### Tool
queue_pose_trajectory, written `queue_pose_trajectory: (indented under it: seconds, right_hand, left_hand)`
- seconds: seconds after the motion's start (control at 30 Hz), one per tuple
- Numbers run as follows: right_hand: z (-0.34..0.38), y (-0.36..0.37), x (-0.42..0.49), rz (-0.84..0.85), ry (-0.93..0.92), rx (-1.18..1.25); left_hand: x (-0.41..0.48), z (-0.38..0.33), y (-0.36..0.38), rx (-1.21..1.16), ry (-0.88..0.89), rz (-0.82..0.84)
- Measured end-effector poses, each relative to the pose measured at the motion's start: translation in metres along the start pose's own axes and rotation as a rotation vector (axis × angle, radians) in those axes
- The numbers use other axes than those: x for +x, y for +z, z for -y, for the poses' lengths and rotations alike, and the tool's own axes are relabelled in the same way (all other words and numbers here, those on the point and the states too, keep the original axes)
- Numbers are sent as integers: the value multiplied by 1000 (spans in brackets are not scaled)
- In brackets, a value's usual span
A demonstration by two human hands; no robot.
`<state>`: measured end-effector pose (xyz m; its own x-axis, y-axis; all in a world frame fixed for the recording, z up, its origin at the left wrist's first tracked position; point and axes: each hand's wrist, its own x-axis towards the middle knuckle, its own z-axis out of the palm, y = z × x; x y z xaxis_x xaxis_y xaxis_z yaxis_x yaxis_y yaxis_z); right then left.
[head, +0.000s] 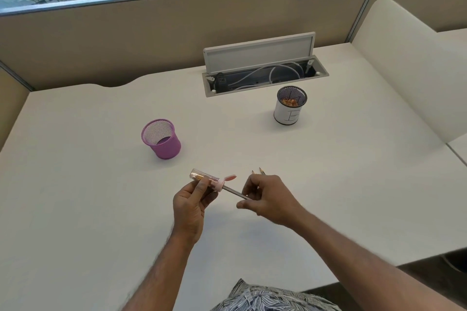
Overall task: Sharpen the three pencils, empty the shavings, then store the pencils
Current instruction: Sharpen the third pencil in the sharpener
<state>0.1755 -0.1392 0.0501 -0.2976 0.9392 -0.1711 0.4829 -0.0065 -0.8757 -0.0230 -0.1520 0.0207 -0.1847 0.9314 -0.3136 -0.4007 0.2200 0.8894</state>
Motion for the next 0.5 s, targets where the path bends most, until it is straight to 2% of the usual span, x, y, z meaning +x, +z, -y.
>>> queue_pose_trajectory:
  seconds: [0.13, 0.23, 0.33, 0.5]
  right_hand:
    - [-5, 4, -2, -234, -396, -545]
    - [-8, 7, -4, -285, -487, -674]
    - [-9, 9, -4, -247, -439, -579]
    - [-6, 7, 0, -100, -185, -234]
  left_hand:
    - [-6, 3, 3, 19, -2, -13]
    - [-6, 4, 4, 41, 10, -17]
    - [-5, 3, 5, 44, 12, -22]
    - [-4, 1, 1, 17, 10, 31]
